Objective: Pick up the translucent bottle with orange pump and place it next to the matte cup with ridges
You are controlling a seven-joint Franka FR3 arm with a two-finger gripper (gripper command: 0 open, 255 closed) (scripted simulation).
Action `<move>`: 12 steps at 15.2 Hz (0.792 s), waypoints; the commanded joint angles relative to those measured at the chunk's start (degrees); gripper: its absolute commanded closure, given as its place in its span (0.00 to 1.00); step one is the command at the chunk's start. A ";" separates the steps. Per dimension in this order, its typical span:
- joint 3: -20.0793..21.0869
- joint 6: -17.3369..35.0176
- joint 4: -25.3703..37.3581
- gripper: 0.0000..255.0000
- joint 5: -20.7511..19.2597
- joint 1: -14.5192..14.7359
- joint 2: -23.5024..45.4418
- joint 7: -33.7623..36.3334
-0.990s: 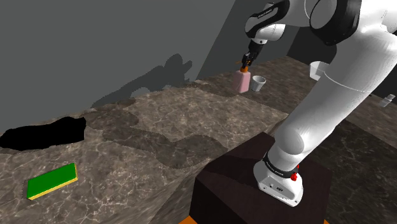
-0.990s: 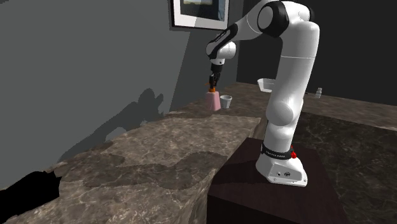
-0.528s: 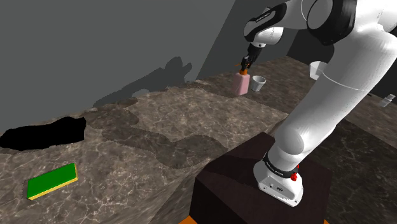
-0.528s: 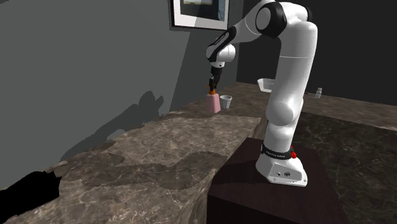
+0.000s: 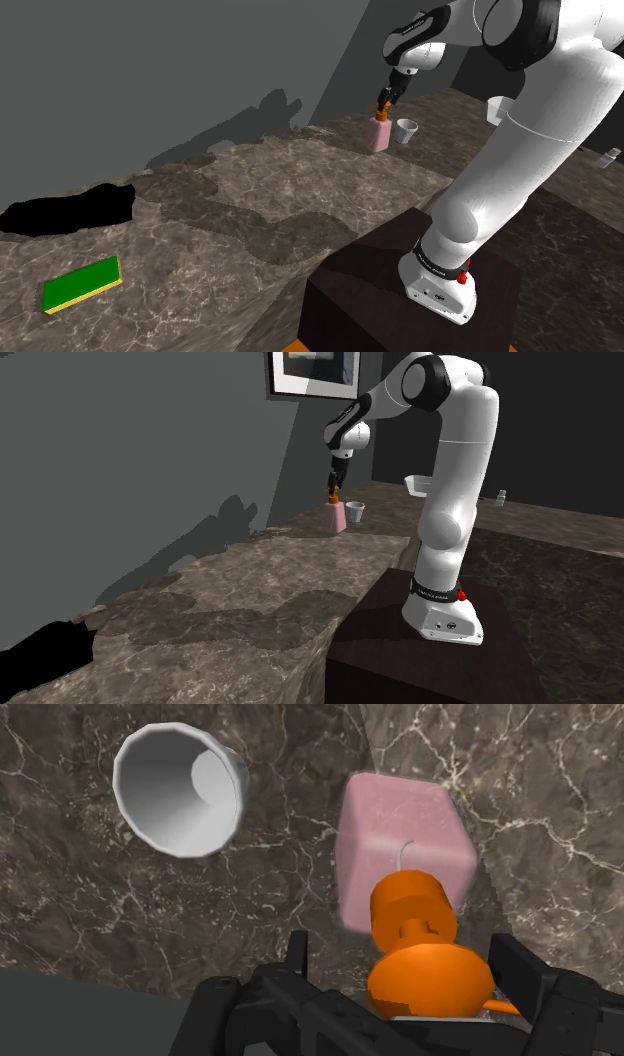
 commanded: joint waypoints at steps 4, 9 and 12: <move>0.05 -5.21 1.97 0.00 -2.62 0.09 -3.76 1.81; 0.16 -6.61 2.60 0.00 -3.17 0.04 -4.64 2.20; 0.16 -6.61 2.60 0.00 -3.17 0.04 -4.64 2.20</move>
